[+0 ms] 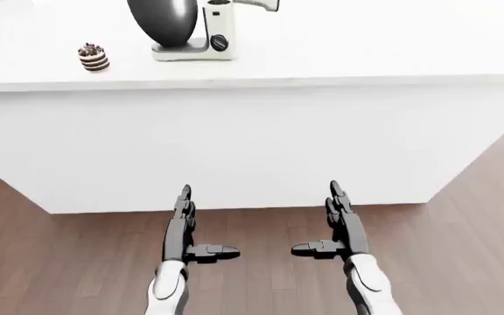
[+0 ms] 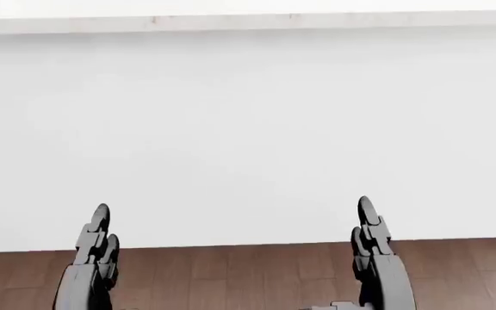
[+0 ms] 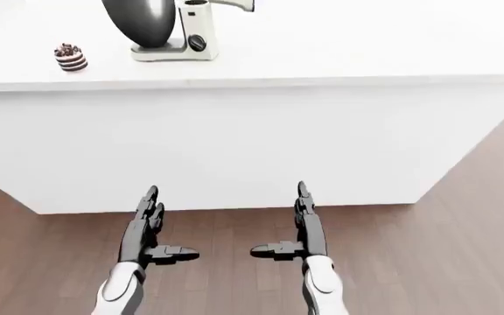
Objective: Place the cake in the stand mixer bowl.
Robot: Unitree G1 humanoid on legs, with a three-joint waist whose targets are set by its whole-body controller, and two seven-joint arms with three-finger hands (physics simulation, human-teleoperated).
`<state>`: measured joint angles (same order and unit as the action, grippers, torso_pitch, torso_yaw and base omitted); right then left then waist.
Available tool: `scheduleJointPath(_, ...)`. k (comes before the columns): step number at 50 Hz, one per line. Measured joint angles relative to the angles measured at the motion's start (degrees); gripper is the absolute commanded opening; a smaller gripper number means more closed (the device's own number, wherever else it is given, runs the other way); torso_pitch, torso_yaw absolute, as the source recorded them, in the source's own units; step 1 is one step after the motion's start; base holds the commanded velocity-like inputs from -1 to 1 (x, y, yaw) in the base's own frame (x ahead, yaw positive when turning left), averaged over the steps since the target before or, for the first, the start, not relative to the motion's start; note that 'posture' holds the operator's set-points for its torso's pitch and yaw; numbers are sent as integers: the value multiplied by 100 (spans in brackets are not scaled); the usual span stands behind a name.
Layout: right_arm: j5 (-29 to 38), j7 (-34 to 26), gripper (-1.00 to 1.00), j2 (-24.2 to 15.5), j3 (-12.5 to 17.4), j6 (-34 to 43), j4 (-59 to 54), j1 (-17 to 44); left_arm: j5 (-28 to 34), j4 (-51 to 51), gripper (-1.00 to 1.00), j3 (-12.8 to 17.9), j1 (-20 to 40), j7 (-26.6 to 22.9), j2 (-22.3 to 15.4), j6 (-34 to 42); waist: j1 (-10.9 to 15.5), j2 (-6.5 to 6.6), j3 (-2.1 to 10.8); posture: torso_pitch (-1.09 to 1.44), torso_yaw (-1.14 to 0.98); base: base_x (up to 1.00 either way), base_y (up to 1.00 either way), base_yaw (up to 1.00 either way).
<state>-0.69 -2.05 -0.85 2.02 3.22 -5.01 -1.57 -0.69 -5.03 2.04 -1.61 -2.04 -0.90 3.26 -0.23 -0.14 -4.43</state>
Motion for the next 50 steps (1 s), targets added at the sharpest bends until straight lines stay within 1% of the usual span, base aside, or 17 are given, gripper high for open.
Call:
scheduleJointPath(1,-11,5,100,3,3,-20,59,17,2,100,100,6,-18,-5,-17,-34,-11,-24,61,0,0,0,0,0)
scheduleJointPath(3,-34,41,100,-12,54,-173,191,153,38,328,100,16,73,5,-31,-217,41,-18,347,0,0,0,0,0)
scheduleJointPath(5,-48,64,100,0,47,-240,230,141,84,425,100,-16,39,16,-15,-318,52,-52,236,0,0,0,0,0)
scheduleJointPath(7,-52,58,100,-5,14,-180,258,35,109,428,100,-42,-77,1,-7,-297,48,-48,301,0,0,0,0,0)
scheduleJointPath(11,30,64,100,-42,23,-22,275,58,152,396,100,-13,-79,-7,-17,-150,45,-28,296,0,0,0,0,0)
scheduleJointPath(14,124,90,100,-59,35,48,361,122,201,495,100,-9,-41,4,-28,-73,50,-23,318,0,0,0,0,0)
scheduleJointPath(19,224,68,100,-114,82,290,780,273,294,914,100,9,154,23,-62,243,55,-29,382,0,0,0,0,0)
scheduleJointPath(24,336,26,100,-173,129,577,1147,479,398,1129,100,99,598,73,-137,601,44,-32,430,0,0,0,0,0)
scheduleJointPath(29,393,-40,100,-225,191,846,1426,752,484,1848,100,48,782,75,-136,1207,39,-28,430,0,0,0,0,0)
scheduleJointPath(34,464,-98,100,-284,218,1186,1970,846,545,2551,100,36,817,28,-139,1666,42,-20,415,0,0,0,0,0)
scheduleJointPath(37,558,-108,100,-303,253,1364,2181,915,577,2627,100,55,930,23,-152,1822,53,-25,407,0,0,0,0,0)
scheduleJointPath(40,647,-137,100,-311,221,1595,2409,978,596,2699,100,58,988,16,-156,1991,47,-31,380,0,0,0,0,0)
scheduleJointPath(44,733,-196,100,-356,251,1965,2731,1161,572,3046,100,101,1139,-30,-197,2380,47,-41,344,0,0,0,0,0)
scheduleJointPath(46,781,-201,100,-365,263,2053,2843,1221,568,3288,100,132,1186,-29,-214,2535,45,-43,354,0,0,0,0,0)
scheduleJointPath(50,842,-167,100,-335,253,2054,2865,1190,603,3579,100,79,1151,-28,-205,2613,55,-37,381,0,0,0,3,0)
